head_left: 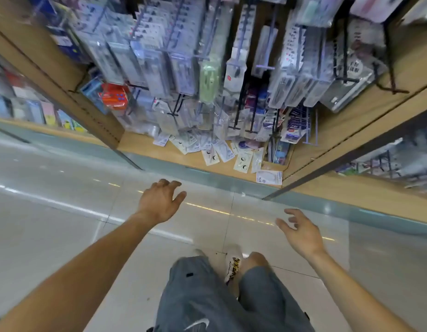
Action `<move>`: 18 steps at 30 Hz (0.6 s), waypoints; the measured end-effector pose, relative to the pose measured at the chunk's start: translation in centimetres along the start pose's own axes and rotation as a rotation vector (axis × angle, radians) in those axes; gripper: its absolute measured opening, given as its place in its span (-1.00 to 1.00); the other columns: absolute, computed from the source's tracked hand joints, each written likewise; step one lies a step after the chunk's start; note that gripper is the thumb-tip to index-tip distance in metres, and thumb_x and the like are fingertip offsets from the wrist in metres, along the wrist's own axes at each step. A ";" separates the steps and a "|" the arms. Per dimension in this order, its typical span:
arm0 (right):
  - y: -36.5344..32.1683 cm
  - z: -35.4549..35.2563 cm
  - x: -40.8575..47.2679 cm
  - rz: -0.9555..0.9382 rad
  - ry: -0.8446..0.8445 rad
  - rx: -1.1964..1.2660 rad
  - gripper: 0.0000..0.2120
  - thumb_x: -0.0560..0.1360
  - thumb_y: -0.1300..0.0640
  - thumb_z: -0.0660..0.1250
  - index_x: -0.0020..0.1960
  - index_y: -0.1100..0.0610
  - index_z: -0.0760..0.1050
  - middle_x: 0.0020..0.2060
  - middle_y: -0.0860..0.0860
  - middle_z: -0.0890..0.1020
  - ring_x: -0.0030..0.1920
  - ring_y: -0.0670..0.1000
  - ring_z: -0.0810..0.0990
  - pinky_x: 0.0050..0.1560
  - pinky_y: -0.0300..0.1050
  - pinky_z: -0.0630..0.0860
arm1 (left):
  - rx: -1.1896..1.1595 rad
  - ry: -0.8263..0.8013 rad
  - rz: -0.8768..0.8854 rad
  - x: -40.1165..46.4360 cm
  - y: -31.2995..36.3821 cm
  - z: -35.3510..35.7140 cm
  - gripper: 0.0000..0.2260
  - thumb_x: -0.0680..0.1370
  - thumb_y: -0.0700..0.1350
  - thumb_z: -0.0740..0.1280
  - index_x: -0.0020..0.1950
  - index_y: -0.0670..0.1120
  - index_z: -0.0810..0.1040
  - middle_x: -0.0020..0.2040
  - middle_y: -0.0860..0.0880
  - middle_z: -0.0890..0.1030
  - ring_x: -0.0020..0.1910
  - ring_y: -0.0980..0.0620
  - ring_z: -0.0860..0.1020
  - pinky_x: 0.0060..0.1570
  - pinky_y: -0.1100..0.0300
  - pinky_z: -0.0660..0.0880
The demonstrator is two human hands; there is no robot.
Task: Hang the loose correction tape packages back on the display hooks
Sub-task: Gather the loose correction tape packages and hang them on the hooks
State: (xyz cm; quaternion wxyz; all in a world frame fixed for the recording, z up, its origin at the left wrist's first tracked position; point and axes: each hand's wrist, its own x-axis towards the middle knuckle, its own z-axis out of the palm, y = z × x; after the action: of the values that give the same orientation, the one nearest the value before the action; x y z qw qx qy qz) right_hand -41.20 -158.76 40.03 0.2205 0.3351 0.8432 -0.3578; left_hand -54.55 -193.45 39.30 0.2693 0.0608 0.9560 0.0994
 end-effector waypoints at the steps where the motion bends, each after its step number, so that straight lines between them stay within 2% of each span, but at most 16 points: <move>1: 0.2 1.4 2.2 -0.017 0.010 -0.015 -0.55 0.58 -0.14 0.38 0.41 -0.01 0.46 0.31 0.10 0.59 0.29 0.14 0.56 0.25 -0.01 0.47 | 0.030 0.009 0.021 1.9 -0.2 1.8 -0.52 0.70 0.20 0.17 0.57 0.05 0.42 0.48 -0.16 0.47 0.45 -0.22 0.44 0.37 -0.08 0.41; 5: 1.1 7.0 12.9 -0.095 0.076 -0.051 -0.50 0.59 -0.14 0.37 0.46 0.01 0.42 0.34 0.08 0.57 0.34 0.13 0.52 0.21 -0.06 0.46 | 0.038 0.058 0.132 10.7 -0.4 9.7 -0.45 0.68 0.27 0.10 0.60 0.06 0.38 0.57 -0.19 0.38 0.53 -0.23 0.36 0.51 -0.08 0.29; 8: 2.4 10.7 20.9 -0.087 0.160 -0.056 -0.45 0.58 -0.13 0.38 0.50 0.05 0.38 0.38 0.14 0.52 0.37 0.19 0.48 0.25 0.01 0.47 | 0.012 0.170 0.246 17.9 0.3 15.7 -0.31 0.58 0.34 -0.03 0.55 0.00 0.46 0.53 -0.24 0.45 0.52 -0.27 0.39 0.51 -0.14 0.31; 10: 3.4 13.0 25.7 -0.086 0.232 -0.037 -0.44 0.58 -0.13 0.38 0.49 0.09 0.38 0.41 0.16 0.50 0.38 0.20 0.47 0.28 0.03 0.46 | -0.017 0.209 0.290 22.2 1.2 19.0 -0.34 0.60 0.30 -0.01 0.55 -0.01 0.46 0.52 -0.23 0.45 0.52 -0.27 0.38 0.49 -0.16 0.33; 14: 4.1 16.6 33.9 -0.106 0.415 0.087 -0.46 0.56 -0.15 0.39 0.42 0.13 0.47 0.30 0.13 0.62 0.28 0.20 0.57 0.20 0.00 0.48 | -0.019 0.395 0.437 30.1 3.6 24.7 -0.48 0.66 0.18 0.10 0.48 -0.06 0.54 0.47 -0.26 0.51 0.45 -0.32 0.46 0.44 -0.22 0.42; 16: 3.8 18.1 37.1 -0.169 0.497 0.150 -0.51 0.55 -0.15 0.41 0.33 0.15 0.53 0.22 0.11 0.67 0.25 0.21 0.60 0.18 0.03 0.49 | 0.054 0.517 0.471 33.7 4.4 27.0 -0.55 0.67 0.13 0.18 0.49 0.00 0.54 0.51 -0.22 0.49 0.50 -0.32 0.43 0.45 -0.31 0.39; 18: 3.5 19.4 39.6 -0.240 0.595 0.182 -0.63 0.56 -0.09 0.43 0.19 0.16 0.56 0.06 0.12 0.71 0.14 0.24 0.64 0.08 0.05 0.51 | 0.110 0.580 0.447 36.5 4.6 28.8 -0.56 0.68 0.13 0.19 0.54 0.07 0.49 0.57 -0.18 0.43 0.56 -0.29 0.35 0.50 -0.33 0.31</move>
State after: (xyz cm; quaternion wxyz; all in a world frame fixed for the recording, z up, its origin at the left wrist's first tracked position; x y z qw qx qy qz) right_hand -63.00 -155.39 1.68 -0.1099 0.3415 0.8686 -0.3418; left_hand -70.01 -178.24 -2.06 -0.0449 0.2519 0.9595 0.1176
